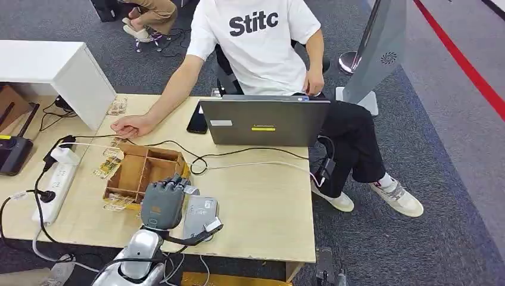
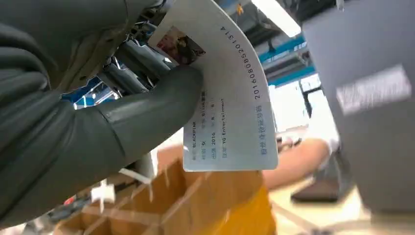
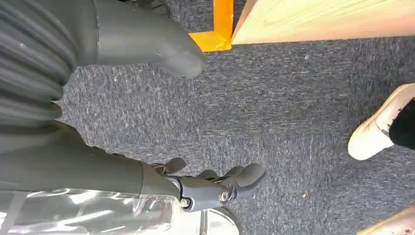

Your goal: Pass the card to the sensor for recognition and then transmit it.

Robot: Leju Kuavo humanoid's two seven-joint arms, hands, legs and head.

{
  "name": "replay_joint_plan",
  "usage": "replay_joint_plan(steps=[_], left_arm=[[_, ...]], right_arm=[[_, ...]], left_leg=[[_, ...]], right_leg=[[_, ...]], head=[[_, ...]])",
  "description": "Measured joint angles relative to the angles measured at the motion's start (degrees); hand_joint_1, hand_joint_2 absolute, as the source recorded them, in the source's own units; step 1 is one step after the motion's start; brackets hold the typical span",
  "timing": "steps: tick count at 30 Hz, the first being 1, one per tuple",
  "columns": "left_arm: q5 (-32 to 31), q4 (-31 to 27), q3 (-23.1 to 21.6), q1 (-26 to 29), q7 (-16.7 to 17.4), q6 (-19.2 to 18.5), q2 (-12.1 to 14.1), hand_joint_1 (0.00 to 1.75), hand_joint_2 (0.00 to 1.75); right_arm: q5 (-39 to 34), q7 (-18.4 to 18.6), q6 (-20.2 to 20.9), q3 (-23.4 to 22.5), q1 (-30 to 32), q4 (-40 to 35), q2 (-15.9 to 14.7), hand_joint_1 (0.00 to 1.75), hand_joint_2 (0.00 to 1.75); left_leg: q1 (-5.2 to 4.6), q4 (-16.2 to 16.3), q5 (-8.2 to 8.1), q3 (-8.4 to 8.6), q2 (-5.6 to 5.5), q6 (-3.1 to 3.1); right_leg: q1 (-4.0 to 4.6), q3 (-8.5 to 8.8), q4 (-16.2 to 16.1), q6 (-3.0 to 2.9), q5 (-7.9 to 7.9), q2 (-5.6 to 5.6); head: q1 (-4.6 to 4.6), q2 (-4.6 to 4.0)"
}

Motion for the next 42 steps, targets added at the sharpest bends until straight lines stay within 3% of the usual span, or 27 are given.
replay_joint_plan(steps=[6,12,21,27,31,42], left_arm=[[0.0,7.99,2.06,-0.21,-0.63,0.81,-1.27,1.75,1.75],[0.0,11.36,2.73,-0.83,-1.11,1.4,-1.86,1.75,1.75],[0.0,10.54,2.71,-2.87,-0.11,-0.13,-1.99,1.75,1.75],[0.0,4.06,2.73,-7.46,0.79,-4.86,-0.22,1.75,1.75],[0.0,0.71,4.0,-10.06,-0.8,-7.23,1.16,1.75,1.75],[0.0,0.91,16.67,-17.5,-5.51,-7.34,5.05,1.75,1.75]], right_arm=[[0.37,0.17,0.0,0.0,0.0,0.0,0.0,0.0,1.75],[0.85,0.35,0.0,0.0,-0.01,0.0,0.0,0.0,1.75],[0.9,0.52,0.0,0.0,-0.01,0.0,0.0,0.0,1.75],[1.25,0.66,0.0,0.0,-0.02,0.0,0.0,0.0,1.75],[1.81,0.74,0.0,0.0,-0.02,0.0,0.0,0.0,1.75],[2.75,1.18,0.0,0.11,-0.07,0.0,0.0,0.0,1.75]], left_leg=[[0.0,0.0,0.0,-0.04,0.0,0.0],[0.0,0.01,0.0,-0.05,-0.01,0.0],[0.0,0.01,0.05,-0.07,-0.02,0.01],[0.0,0.01,0.14,-0.1,-0.03,0.07],[0.0,0.0,0.17,-0.11,-0.02,0.02],[0.02,-0.01,0.23,-0.13,0.01,-0.02]], right_leg=[[0.0,-0.02,0.0,0.0,0.0,-0.01],[0.0,-0.04,0.0,0.05,0.03,-0.01],[0.0,-0.06,0.0,0.06,0.05,-0.01],[0.0,-0.07,0.02,0.06,0.13,-0.03],[0.01,-0.07,0.02,0.06,0.14,-0.02],[0.02,-0.14,0.1,0.0,0.18,0.01]], head=[[0.02,0.0],[0.0,0.0],[0.0,0.0],[0.0,0.0],[0.0,0.0],[0.0,0.0]])
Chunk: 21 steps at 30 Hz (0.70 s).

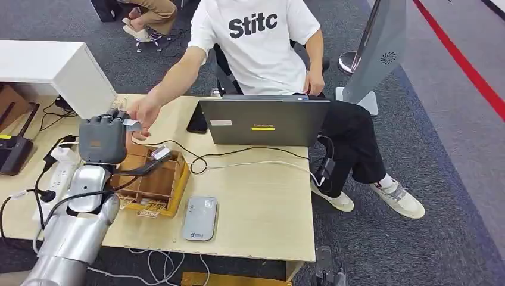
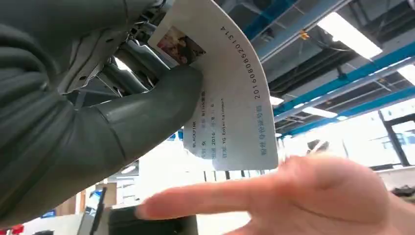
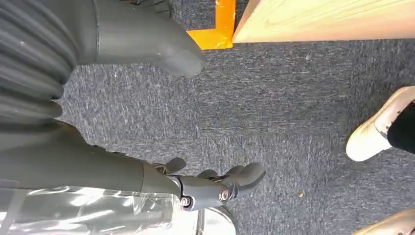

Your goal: Pass the card to the sensor for recognition and then transmit it.

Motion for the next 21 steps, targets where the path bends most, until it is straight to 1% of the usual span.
replay_joint_plan(steps=[4,9,10,12,13,14,15,16,18,21], left_arm=[[0.0,0.57,3.0,-0.15,-0.79,0.68,0.24,1.75,1.75],[0.0,1.05,3.94,-0.2,-0.81,1.62,0.46,1.75,1.75],[0.0,1.18,4.12,-0.2,-0.88,1.86,0.46,1.69,1.75],[0.0,1.2,4.31,-0.14,-0.96,2.01,0.42,1.5,1.75],[0.0,1.2,4.38,-0.11,-1.05,2.03,0.37,0.19,1.75],[0.0,1.2,4.49,-0.07,-1.18,1.86,0.31,0.0,1.75],[0.0,1.2,4.69,0.0,-1.56,1.75,0.15,0.0,1.75],[0.02,1.2,4.82,0.09,-1.69,1.62,-0.04,0.0,0.0],[0.02,1.2,5.28,0.24,-2.3,1.2,-0.59,0.0,0.0],[0.02,0.94,5.65,0.68,-2.32,1.38,-1.18,0.0,0.0]], right_arm=[[0.0,0.0,0.0,0.0,0.0,0.0,0.02,0.0,1.75],[0.15,0.0,0.0,0.04,-0.01,0.0,0.02,0.0,1.75],[0.15,0.0,0.0,0.04,-0.01,0.0,0.02,0.0,1.75],[0.15,0.0,0.0,0.04,-0.01,0.0,0.04,0.0,1.75],[0.15,0.0,0.0,0.07,-0.01,0.0,0.04,0.0,1.75],[0.15,0.0,0.0,0.04,0.0,0.0,0.06,0.0,1.75],[0.13,0.0,0.0,0.04,0.0,0.0,0.06,0.0,1.75],[0.13,0.0,0.0,0.04,0.0,0.0,0.06,0.0,1.75],[0.11,0.09,0.0,0.04,-0.01,0.0,0.06,0.0,1.75],[0.09,0.09,0.0,0.04,-0.01,0.0,0.06,0.0,1.75]], left_leg=[[0.0,0.0,0.0,-0.01,0.01,0.0],[0.0,0.0,-0.01,-0.04,0.03,0.0],[0.0,0.0,-0.01,-0.04,0.04,0.0],[0.0,0.0,-0.01,-0.06,0.07,0.0],[0.0,0.0,-0.01,-0.07,0.08,0.0],[0.0,0.0,-0.01,-0.09,0.09,0.0],[0.0,0.0,-0.01,-0.11,0.09,0.0],[0.0,0.01,-0.01,-0.13,0.07,0.0],[0.0,0.0,-0.01,-0.2,0.01,0.0],[0.0,0.0,-0.01,-0.21,0.04,0.0]], right_leg=[[0.0,-0.02,-0.01,0.0,0.0,0.02],[0.0,-0.04,0.0,0.0,0.0,0.03],[0.0,-0.06,0.0,0.0,0.0,0.06],[0.0,-0.1,0.0,0.0,0.0,0.09],[0.0,-0.12,0.0,0.0,0.0,0.11],[0.0,-0.14,0.0,0.0,0.0,0.11],[-0.01,-0.16,0.0,0.0,0.0,0.11],[-0.01,-0.17,-0.01,0.0,0.0,0.1],[-0.01,-0.2,-0.01,0.0,0.0,0.05],[-0.01,-0.23,-0.01,0.0,0.0,0.06]], head=[[0.02,0.0],[0.02,0.0],[0.0,0.0],[0.0,0.0],[0.0,0.0],[0.0,0.0],[0.0,0.0],[0.0,0.0],[0.02,0.0],[0.0,0.0]])
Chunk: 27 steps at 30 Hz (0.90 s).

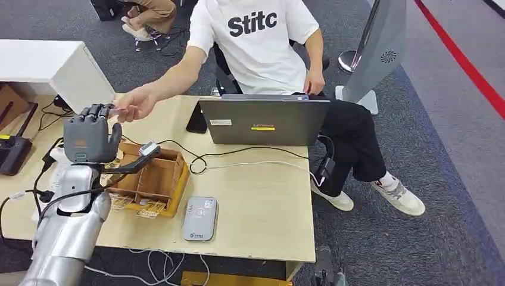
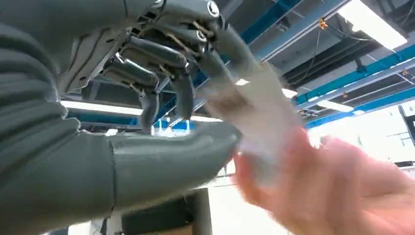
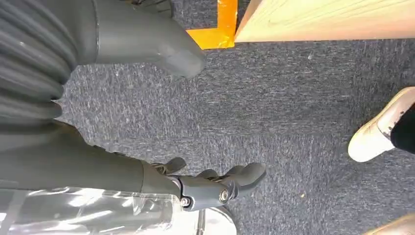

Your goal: Pass the card to the sensor for recognition and then transmit it.

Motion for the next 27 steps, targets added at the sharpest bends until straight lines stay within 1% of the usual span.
replay_joint_plan(steps=[5,9,14,18,19,22,27], left_arm=[[0.0,-1.88,0.98,0.72,-0.63,0.0,-1.14,0.0,0.0],[0.0,-5.21,2.1,1.68,-1.81,-0.07,-2.27,0.0,0.0],[-0.02,-9.68,2.34,2.72,-1.95,-0.22,-3.08,0.0,0.0],[-0.02,-12.13,2.29,3.26,-1.09,-1.31,-3.21,0.0,0.0],[-0.02,-12.39,2.25,3.38,-0.96,-1.42,-3.19,0.0,1.75],[-0.02,-12.5,1.95,3.7,-0.83,-2.25,-3.17,0.0,1.75],[-0.02,-12.26,0.57,4.78,-0.53,-1.88,-2.84,0.0,1.75]], right_arm=[[-0.09,0.0,0.0,0.0,0.0,0.0,0.02,0.0,1.75],[-0.15,0.0,0.0,0.0,0.02,0.0,0.02,0.0,1.75],[-0.26,-0.04,0.0,0.0,0.02,0.0,0.02,0.0,1.75],[-0.46,-0.11,0.0,0.0,0.01,0.0,0.02,0.0,1.75],[-0.46,-0.13,0.0,0.0,0.02,0.0,0.02,0.0,1.75],[-0.52,-0.22,0.0,0.0,0.02,0.0,0.02,0.0,1.75],[-0.96,-0.55,0.0,-0.05,0.03,0.0,0.02,0.0,1.75]], left_leg=[[0.0,0.0,0.01,0.0,-0.01,0.0],[0.0,0.0,0.01,0.0,-0.02,0.0],[0.0,0.0,0.01,-0.01,-0.02,0.0],[0.0,0.0,0.01,0.0,-0.02,0.0],[0.0,0.0,0.01,0.0,-0.02,0.0],[0.0,0.0,0.01,0.0,-0.02,0.0],[0.0,0.0,0.01,-0.01,-0.01,-0.01]], right_leg=[[0.0,0.0,0.0,0.0,0.0,0.0],[0.0,0.0,0.01,0.0,0.01,0.0],[0.0,0.0,0.0,0.0,0.0,-0.01],[0.0,0.0,0.0,0.0,0.0,-0.01],[0.0,0.0,0.0,0.0,0.01,-0.01],[0.0,0.0,0.01,0.0,0.01,0.0],[0.0,-0.01,0.0,0.0,0.01,0.0]], head=[[0.0,0.0],[0.0,0.0],[0.02,0.0],[0.0,0.0],[0.0,0.0],[0.0,0.0],[0.02,0.0]])
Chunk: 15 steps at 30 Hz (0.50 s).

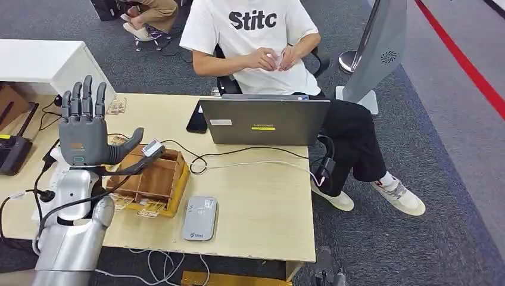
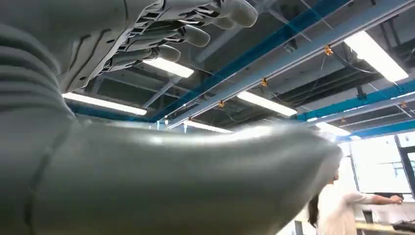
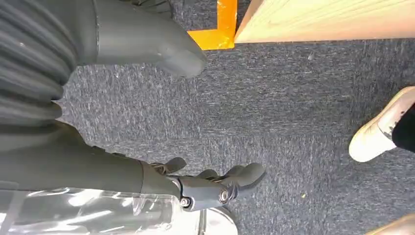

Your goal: Pass the card to the sensor for recognition and then transmit it.

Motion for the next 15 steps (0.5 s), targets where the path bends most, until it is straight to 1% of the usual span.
replay_joint_plan(steps=[15], left_arm=[[0.0,0.04,-1.92,1.34,-0.07,0.44,0.39,0.0,1.75]], right_arm=[[-0.04,-0.15,0.0,-0.11,0.01,0.0,0.0,0.0,1.75]], left_leg=[[0.0,0.0,0.0,-0.01,0.0,0.0]], right_leg=[[0.0,-0.02,0.0,0.0,0.0,0.0]], head=[[-0.02,0.0]])
